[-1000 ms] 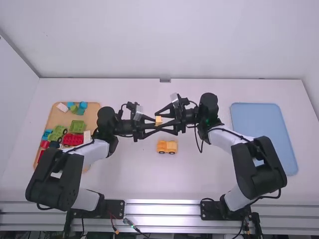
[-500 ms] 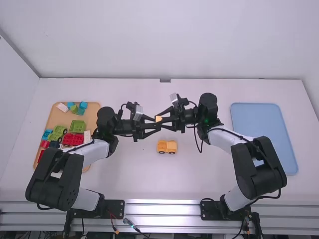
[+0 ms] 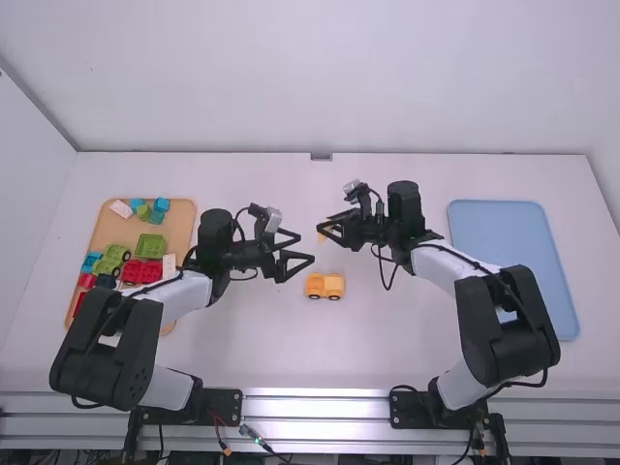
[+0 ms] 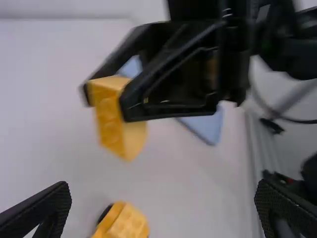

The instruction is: Assemble lego blocks to make yellow taxi

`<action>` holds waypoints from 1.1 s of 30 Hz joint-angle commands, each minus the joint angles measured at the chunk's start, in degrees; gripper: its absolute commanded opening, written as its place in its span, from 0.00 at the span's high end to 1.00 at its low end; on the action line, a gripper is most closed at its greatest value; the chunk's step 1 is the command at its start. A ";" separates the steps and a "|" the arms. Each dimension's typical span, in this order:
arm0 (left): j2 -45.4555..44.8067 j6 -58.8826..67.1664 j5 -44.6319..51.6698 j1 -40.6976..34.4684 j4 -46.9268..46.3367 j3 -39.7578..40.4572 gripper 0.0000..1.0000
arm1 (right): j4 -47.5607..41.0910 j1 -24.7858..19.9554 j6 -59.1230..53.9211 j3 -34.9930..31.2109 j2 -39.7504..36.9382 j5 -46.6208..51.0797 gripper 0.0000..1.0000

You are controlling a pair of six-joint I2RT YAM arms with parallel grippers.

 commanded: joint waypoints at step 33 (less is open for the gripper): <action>-1.07 -4.85 -49.16 33.33 -76.37 32.15 0.01 | -71.78 31.01 -47.36 50.23 24.85 44.24 1.00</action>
